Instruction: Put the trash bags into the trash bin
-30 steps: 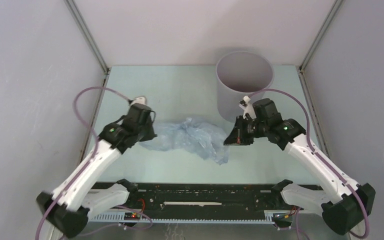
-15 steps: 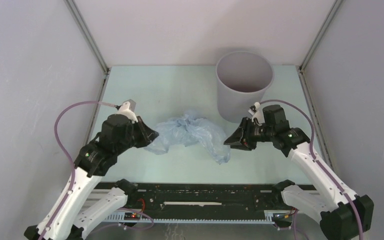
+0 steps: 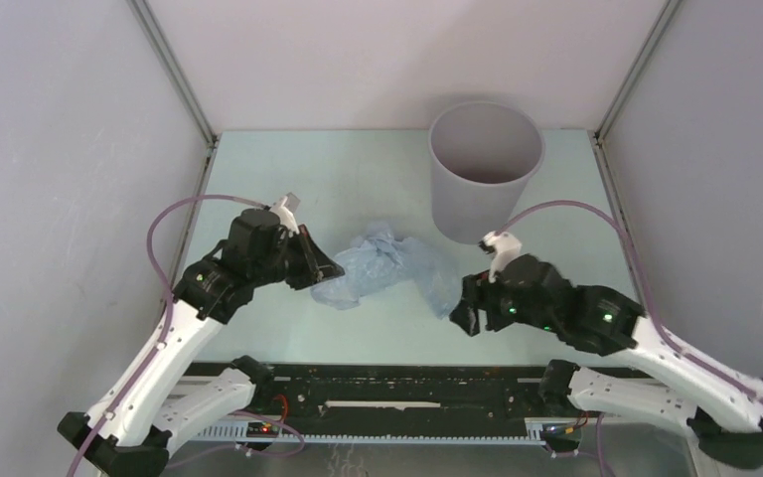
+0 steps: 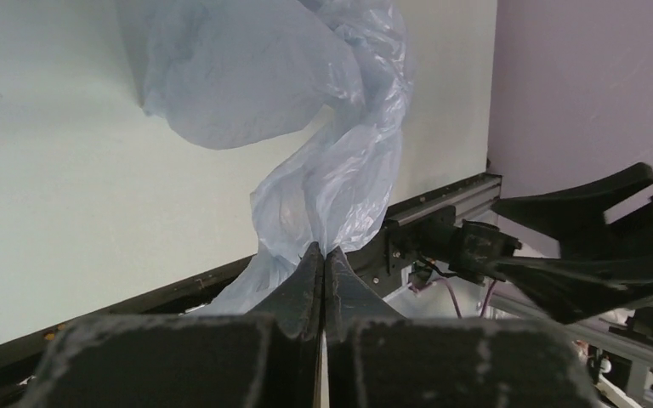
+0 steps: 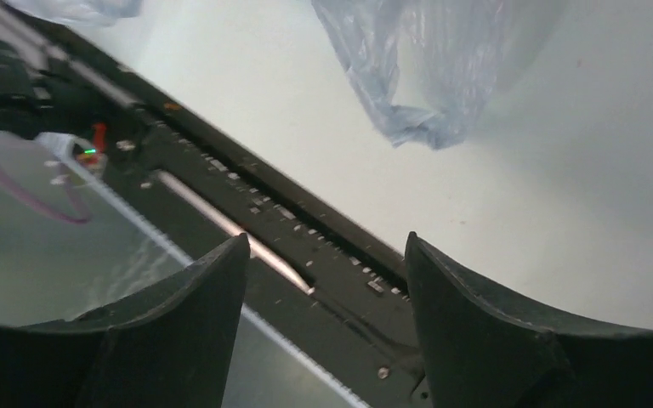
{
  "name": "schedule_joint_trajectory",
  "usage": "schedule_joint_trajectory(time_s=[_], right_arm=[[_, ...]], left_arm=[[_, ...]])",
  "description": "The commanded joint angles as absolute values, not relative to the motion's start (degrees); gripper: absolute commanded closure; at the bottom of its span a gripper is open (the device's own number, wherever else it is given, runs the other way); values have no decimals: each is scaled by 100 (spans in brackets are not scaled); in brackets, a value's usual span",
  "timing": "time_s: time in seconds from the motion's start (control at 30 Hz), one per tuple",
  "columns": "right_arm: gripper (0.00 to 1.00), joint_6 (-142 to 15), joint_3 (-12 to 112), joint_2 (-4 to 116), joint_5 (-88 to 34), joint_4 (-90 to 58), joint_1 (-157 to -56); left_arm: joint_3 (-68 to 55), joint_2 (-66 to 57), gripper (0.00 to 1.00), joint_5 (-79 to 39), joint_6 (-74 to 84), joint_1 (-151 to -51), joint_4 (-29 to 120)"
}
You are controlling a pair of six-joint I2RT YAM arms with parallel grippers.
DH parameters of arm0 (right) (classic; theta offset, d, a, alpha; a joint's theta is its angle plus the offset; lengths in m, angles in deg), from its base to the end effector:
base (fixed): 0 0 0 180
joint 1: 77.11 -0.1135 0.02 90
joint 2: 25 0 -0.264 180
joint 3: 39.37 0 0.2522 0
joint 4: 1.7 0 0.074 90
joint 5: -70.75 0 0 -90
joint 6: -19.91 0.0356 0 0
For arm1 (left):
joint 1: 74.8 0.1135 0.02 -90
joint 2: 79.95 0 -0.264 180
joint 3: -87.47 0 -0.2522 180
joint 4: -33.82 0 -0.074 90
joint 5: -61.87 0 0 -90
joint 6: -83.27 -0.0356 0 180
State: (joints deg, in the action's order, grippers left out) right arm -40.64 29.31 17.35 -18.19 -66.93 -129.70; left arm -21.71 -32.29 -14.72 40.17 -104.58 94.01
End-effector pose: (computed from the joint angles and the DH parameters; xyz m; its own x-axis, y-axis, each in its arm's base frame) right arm 0.0833 0.1078 0.3344 -0.7184 -0.1301 -0.6834 -0.4964 0.7841 0.3725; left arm 0.1355 -0.0870 0.3424 -0.8272 -0.3449 -0.4435 0.0583 0.7324 -0.6783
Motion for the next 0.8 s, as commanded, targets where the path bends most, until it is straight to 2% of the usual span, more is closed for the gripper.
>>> schedule_joint_trajectory(time_s=[0.0,0.2,0.37,0.47,0.77], right_arm=[[22,-4061,2924,2834,906,-6212,-14227],[20,-3879,3073,4641,2459,-5875,-14819],[19,-4214,3062,5601,3325,-5395,-15263],[19,-4481,3107,6171,3947,-5186,-15181],[20,-6368,2147,6517,3632,-2324,-14516]], left_arm=[[-1509,-2990,100,-1090,4161,-10486,9377],[-1283,-2750,100,-1095,4115,-10486,9497],[-1207,-2634,100,-1131,4126,-10458,9513],[-1210,-2603,100,-1137,4122,-10452,9513],[-1177,-2564,100,-946,3924,-10318,9699]])
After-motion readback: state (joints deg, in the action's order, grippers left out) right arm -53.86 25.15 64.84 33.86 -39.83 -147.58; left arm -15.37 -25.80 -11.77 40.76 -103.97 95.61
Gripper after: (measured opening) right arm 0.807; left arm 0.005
